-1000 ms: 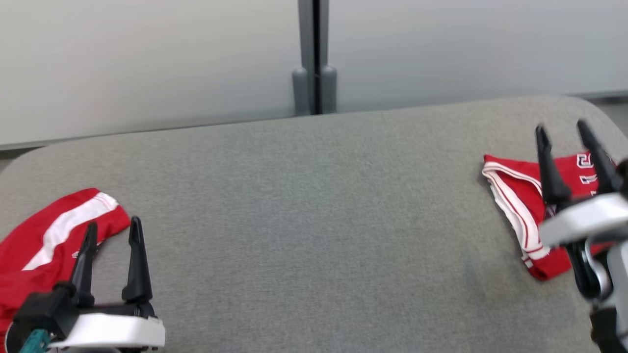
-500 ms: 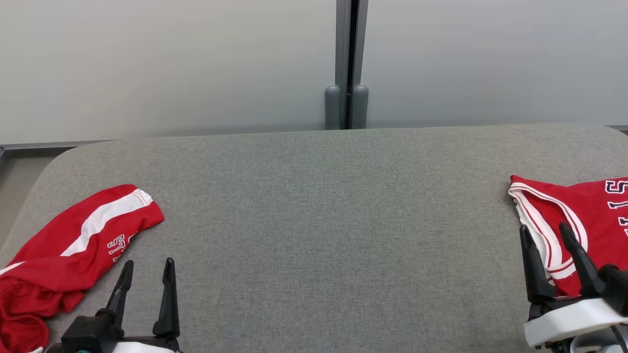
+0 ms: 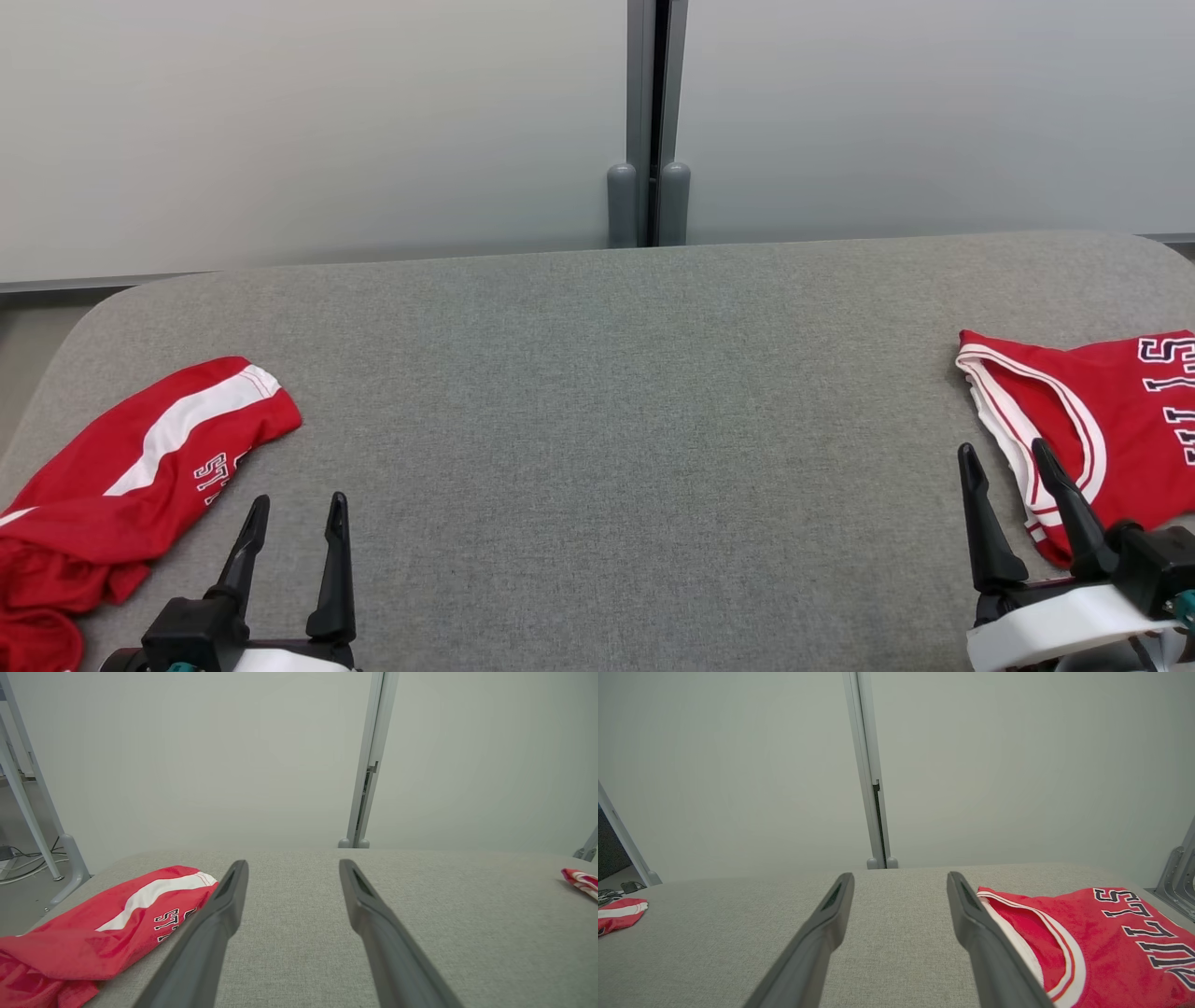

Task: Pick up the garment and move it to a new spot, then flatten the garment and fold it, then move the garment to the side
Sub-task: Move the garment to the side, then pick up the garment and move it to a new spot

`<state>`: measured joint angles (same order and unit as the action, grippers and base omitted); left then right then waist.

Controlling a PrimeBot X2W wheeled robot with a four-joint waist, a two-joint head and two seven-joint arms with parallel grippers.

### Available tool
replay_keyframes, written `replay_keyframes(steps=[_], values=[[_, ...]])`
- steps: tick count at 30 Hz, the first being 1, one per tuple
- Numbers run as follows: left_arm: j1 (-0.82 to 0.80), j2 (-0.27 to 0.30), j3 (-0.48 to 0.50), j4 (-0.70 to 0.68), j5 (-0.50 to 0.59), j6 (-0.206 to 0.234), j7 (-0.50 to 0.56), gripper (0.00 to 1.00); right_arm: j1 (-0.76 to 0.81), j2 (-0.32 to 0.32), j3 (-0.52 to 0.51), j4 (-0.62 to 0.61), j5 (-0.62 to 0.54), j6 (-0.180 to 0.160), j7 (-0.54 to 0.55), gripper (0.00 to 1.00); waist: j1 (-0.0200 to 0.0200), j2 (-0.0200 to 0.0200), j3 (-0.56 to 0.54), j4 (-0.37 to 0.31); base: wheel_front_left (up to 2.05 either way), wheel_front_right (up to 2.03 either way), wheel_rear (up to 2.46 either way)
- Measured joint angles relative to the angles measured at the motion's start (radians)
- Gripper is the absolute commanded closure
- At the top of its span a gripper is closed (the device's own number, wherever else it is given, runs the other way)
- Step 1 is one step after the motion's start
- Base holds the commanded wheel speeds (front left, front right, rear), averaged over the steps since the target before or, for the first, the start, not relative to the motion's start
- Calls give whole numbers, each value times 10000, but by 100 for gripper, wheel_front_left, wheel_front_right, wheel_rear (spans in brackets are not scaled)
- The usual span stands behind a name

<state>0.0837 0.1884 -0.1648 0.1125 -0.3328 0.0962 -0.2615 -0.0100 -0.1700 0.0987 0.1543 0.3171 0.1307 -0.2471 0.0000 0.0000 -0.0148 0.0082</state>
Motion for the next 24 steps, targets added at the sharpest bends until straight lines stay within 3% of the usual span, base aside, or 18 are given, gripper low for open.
replay_keyframes(steps=[14, 24], values=[[-10, -190, 105, 121, 211, -171, 0, 0, -11, -15, 134, 96, -4, 0, -8, 0, 0, 0, -35, 92, 0, 0, 0], [-38, -169, 291, 207, 123, -245, 0, 0, -1, -4, 387, 188, 12, 0, 81, 0, 0, 0, -20, 931, 0, 0, 0]])
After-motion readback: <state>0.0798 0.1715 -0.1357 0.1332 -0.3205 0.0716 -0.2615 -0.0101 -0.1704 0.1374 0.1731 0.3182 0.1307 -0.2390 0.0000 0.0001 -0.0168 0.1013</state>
